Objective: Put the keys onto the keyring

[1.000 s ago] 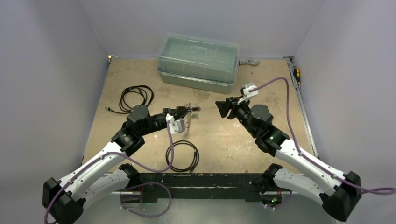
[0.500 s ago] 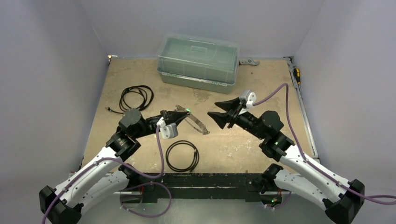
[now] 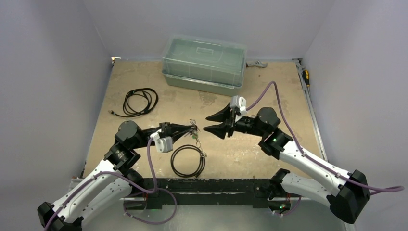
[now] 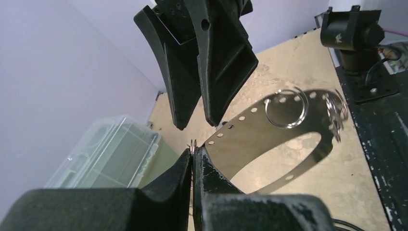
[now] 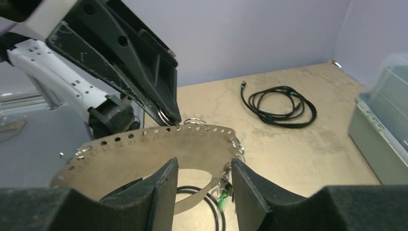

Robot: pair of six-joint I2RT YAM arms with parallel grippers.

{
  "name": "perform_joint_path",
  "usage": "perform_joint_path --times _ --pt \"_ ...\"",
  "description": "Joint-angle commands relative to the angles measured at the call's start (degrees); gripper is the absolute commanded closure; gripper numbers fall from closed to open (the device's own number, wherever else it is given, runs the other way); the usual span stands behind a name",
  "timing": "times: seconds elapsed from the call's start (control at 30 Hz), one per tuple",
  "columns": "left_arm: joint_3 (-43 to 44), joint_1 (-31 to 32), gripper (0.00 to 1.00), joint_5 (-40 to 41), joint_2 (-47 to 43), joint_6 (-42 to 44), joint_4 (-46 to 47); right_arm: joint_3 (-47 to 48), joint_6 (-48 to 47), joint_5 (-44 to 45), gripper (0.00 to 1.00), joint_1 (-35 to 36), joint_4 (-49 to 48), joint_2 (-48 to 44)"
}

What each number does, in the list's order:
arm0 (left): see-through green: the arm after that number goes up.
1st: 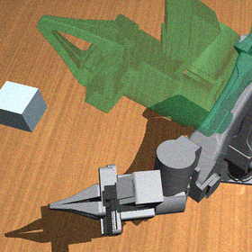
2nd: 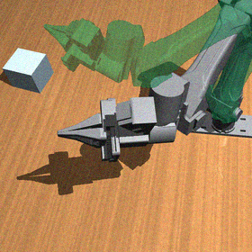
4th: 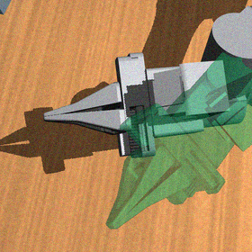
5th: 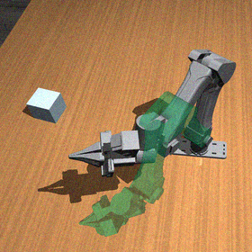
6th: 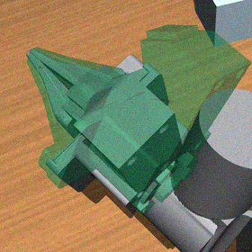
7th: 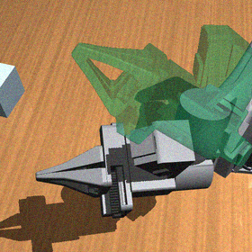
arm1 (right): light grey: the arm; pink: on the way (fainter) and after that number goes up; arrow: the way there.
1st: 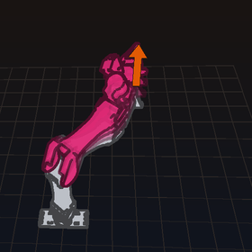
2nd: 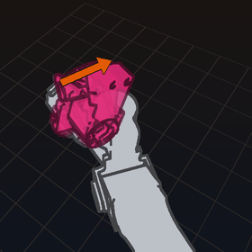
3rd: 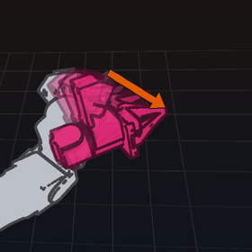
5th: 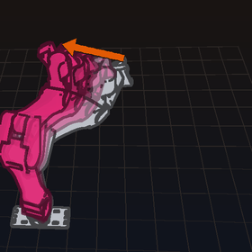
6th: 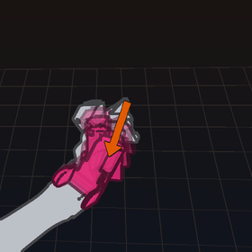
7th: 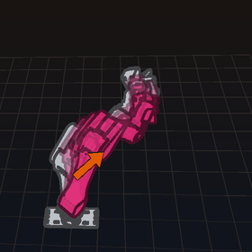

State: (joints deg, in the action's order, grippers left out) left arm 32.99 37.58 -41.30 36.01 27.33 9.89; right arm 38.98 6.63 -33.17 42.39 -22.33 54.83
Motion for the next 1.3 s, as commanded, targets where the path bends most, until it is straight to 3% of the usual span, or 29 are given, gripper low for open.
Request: perform_joint_path --times 0.0,0.3,0.6,1.07,1.27 --pt "-1.07 -0.16 1.0 -1.64 -1.72 -7.22 7.86 3.64 -0.23 -6.24 0.53 1.34 -4.47 0.37" --pt "-3.16 -0.15 1.0 -0.68 -2.28 -15.63 13.5 7.31 -5.56 0.91 0.56 8.99 -0.41 4.96" --pt "-4.3 -0.09 1.0 -1.72 -3.27 -17.68 15.41 7.75 -6.28 2.38 0.63 9.43 0.18 5.99" --pt "-5.0 -0.09 1.0 -13.53 -1.87 -22.14 21.84 8.17 -10.44 3.93 0.88 9.4 2.77 4.33" --pt "-5.53 -0.07 1.0 -16.99 -0.94 -24.91 25.36 8.17 -10.67 3.97 0.88 9.46 2.86 4.35"
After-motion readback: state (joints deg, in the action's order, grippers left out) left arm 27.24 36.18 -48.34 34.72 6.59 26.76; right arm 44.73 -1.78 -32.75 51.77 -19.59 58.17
